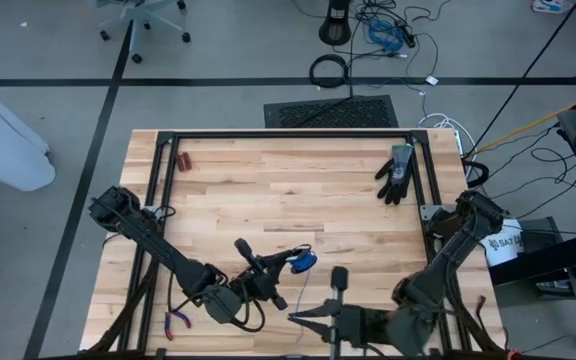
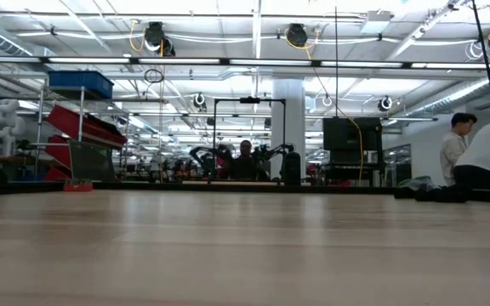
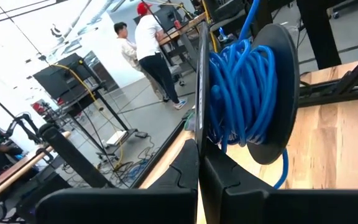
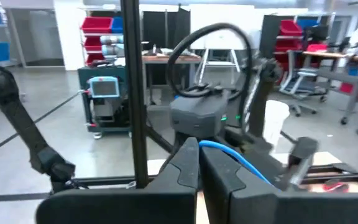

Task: Coil cords
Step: Coil the green wire onto a spool

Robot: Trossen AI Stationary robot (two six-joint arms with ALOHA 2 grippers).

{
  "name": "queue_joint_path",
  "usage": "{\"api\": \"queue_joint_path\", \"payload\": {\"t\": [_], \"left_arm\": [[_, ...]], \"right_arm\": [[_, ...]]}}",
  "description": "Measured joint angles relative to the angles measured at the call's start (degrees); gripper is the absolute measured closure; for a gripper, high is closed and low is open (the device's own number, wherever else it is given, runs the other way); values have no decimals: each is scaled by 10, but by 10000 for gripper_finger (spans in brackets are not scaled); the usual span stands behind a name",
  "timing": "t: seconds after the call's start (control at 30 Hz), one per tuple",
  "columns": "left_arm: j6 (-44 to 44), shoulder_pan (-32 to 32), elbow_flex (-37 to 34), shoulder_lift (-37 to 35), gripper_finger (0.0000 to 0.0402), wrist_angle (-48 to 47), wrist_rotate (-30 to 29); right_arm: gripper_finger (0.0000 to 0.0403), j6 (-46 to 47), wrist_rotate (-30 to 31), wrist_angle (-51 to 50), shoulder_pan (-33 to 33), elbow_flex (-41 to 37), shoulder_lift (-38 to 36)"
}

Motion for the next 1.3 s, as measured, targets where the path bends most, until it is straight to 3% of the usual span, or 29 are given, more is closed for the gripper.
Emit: {"api": "queue_joint_path", "payload": {"t": [0.33,0.53,0.87,1.3], "left_arm": [[-30,8,0,2,401,5,-1],[-30,4,0,2,401,24,0],[-30,-10,15,1,401,35,45],[-30,-30,45,1,401,31,93]], "right_arm": [[403,42,-77,10,-31,0,37],[403,45,-78,8,-29,0,50],[403,53,-78,-70,-29,0,60],[403,37,-72,-102,-19,1,60]]}}
